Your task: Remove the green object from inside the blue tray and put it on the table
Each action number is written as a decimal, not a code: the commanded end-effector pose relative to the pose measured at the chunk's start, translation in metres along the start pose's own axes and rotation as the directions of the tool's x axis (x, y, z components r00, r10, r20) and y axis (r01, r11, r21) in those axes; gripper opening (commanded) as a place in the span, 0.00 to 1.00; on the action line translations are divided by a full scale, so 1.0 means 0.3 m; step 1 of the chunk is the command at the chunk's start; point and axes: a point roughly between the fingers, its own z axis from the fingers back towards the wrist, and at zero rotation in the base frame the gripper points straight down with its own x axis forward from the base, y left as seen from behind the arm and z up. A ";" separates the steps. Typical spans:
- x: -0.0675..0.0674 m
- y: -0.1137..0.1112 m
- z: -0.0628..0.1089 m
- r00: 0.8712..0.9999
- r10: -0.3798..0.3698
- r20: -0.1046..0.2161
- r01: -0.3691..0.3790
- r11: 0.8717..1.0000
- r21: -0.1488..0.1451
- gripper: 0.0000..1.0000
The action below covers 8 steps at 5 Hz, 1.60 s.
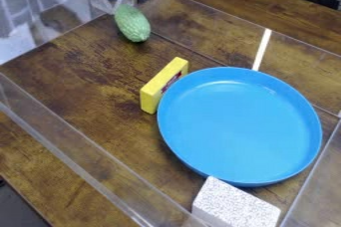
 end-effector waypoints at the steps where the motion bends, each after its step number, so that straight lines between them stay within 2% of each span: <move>1: 0.057 0.052 0.125 0.995 -0.048 0.091 0.046 0.999 0.022 1.00; 2: 0.065 0.084 0.132 0.995 0.008 0.101 -0.011 1.000 0.025 1.00; 4: 0.072 0.125 0.114 0.994 0.010 0.107 -0.013 1.000 0.024 1.00; 6: 0.113 0.133 0.050 0.994 -0.019 0.106 0.016 1.000 0.026 1.00; 7: 0.118 0.146 0.030 0.994 -0.044 0.105 0.041 0.999 0.028 1.00; 8: 0.115 0.120 0.062 0.992 -0.063 0.105 0.061 0.998 0.026 1.00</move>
